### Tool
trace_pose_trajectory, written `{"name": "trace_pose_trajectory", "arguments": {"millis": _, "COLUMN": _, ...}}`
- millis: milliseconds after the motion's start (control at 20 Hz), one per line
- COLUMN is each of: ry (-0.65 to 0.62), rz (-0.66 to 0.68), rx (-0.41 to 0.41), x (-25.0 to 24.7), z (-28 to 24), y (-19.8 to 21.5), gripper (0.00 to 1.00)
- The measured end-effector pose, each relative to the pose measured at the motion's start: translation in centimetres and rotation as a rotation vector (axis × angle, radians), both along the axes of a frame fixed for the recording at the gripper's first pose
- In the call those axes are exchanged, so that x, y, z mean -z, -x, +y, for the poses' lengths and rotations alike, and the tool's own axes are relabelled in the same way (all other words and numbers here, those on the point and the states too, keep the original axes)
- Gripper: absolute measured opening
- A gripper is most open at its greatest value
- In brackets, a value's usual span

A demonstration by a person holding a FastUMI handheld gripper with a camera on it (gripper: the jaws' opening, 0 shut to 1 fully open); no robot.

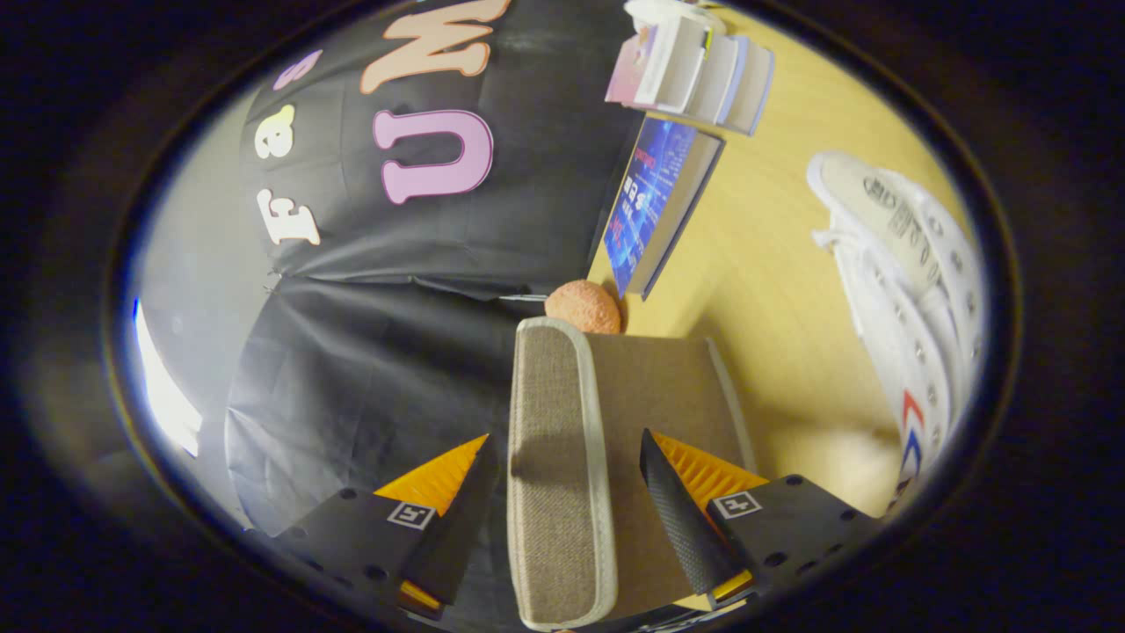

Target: Open the storage box then place both shoes into the box .Put the left shoe in first, then the right shoe, with the right side of both shoes facing outward in a uniform manner.

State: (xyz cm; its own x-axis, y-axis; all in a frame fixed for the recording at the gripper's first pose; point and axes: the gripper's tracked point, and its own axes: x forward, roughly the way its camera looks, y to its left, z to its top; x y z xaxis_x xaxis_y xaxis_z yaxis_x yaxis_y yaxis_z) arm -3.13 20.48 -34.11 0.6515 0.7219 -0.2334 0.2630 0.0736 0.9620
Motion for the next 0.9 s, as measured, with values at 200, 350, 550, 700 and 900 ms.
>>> {"name": "trace_pose_trajectory", "arguments": {"millis": 200, "ry": -0.053, "rz": -0.030, "rx": -0.014, "x": -2.2, "z": -0.2, "y": 0.3, "gripper": 0.97}}
{"name": "trace_pose_trajectory", "arguments": {"millis": 350, "ry": -0.079, "rz": -0.057, "rx": -0.004, "x": -4.1, "z": -1.9, "y": 0.9, "gripper": 0.96}}
{"name": "trace_pose_trajectory", "arguments": {"millis": 550, "ry": -0.088, "rz": -0.060, "rx": 0.011, "x": -5.1, "z": -2.8, "y": 0.6, "gripper": 0.69}}
{"name": "trace_pose_trajectory", "arguments": {"millis": 700, "ry": -0.093, "rz": -0.046, "rx": -0.068, "x": -5.4, "z": -1.7, "y": 2.2, "gripper": 0.69}}
{"name": "trace_pose_trajectory", "arguments": {"millis": 900, "ry": -0.073, "rz": -0.053, "rx": -0.139, "x": -5.9, "z": -0.1, "y": 3.4, "gripper": 0.69}}
